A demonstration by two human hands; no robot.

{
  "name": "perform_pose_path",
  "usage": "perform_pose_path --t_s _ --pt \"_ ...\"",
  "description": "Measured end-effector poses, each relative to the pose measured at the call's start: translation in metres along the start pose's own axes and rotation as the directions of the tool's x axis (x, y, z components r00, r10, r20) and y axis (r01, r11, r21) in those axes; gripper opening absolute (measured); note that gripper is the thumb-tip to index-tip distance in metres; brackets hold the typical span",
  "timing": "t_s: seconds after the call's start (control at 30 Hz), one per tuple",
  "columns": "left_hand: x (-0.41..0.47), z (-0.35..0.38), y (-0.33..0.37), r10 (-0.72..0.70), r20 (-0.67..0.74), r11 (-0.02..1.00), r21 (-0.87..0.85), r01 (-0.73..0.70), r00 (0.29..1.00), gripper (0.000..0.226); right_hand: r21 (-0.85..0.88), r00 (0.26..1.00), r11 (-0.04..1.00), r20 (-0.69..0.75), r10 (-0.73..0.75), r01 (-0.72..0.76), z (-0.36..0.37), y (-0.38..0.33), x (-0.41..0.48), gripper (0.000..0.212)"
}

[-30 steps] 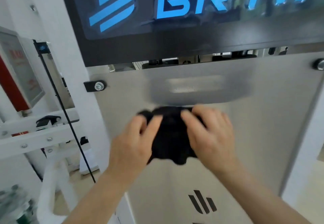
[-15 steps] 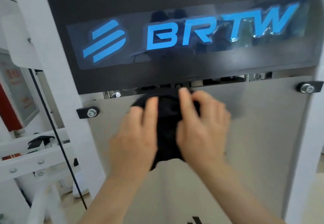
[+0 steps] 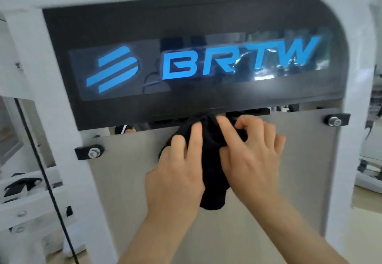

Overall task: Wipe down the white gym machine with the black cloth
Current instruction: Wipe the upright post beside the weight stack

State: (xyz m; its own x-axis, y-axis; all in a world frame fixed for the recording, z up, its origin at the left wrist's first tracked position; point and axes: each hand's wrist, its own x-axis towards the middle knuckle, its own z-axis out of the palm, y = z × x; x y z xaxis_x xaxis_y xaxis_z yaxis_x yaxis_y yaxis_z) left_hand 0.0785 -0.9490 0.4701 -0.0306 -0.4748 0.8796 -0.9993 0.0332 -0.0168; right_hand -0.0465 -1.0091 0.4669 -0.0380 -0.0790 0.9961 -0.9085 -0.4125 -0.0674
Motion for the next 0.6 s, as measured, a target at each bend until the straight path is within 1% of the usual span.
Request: perform_pose_path --t_s 0.07,0.17,0.23,0.3,0.37,0.43,0.47,0.53,0.6 --pt "0.012 0.008 0.035 0.083 -0.011 0.997 0.005 -0.083 0.997 0.06 -0.08 0.996 0.993 -0.008 0.083 -0.084 -0.009 0.038 0.001 0.044" --pt "0.029 0.022 0.086 0.184 -0.04 0.983 0.01 -0.183 0.982 0.055 -0.15 0.982 0.971 0.001 0.188 -0.186 -0.025 0.083 0.006 0.046" --pt "0.038 0.028 0.11 0.228 -0.06 0.974 -0.005 -0.228 0.972 0.055 -0.207 0.977 0.956 -0.005 0.214 -0.21 -0.034 0.103 0.011 0.044" --pt "0.042 0.033 0.126 0.265 -0.078 0.964 -0.014 -0.267 0.961 0.053 -0.243 0.98 0.95 -0.011 0.2 -0.197 -0.039 0.117 0.013 0.039" --pt "0.044 0.039 0.136 0.296 -0.107 0.955 0.002 -0.297 0.949 0.051 -0.197 0.986 0.966 -0.016 0.169 -0.168 -0.04 0.129 0.009 0.039" --pt "0.042 0.046 0.145 0.331 -0.145 0.943 0.03 -0.33 0.932 0.048 -0.072 0.986 0.983 -0.03 0.166 -0.167 -0.036 0.139 -0.006 0.041" --pt "0.038 0.05 0.148 0.362 -0.152 0.932 0.045 -0.36 0.92 0.046 -0.032 0.986 0.986 -0.031 0.165 -0.166 -0.034 0.143 -0.019 0.045" --pt "0.024 0.061 0.151 0.446 -0.138 0.895 0.063 -0.442 0.884 0.046 -0.035 0.992 0.991 -0.029 0.126 -0.127 -0.03 0.152 -0.054 0.054" --pt "0.004 0.073 0.149 0.543 -0.113 0.839 0.051 -0.541 0.832 0.045 -0.026 0.992 0.991 0.006 0.13 -0.129 -0.03 0.159 -0.093 0.056"
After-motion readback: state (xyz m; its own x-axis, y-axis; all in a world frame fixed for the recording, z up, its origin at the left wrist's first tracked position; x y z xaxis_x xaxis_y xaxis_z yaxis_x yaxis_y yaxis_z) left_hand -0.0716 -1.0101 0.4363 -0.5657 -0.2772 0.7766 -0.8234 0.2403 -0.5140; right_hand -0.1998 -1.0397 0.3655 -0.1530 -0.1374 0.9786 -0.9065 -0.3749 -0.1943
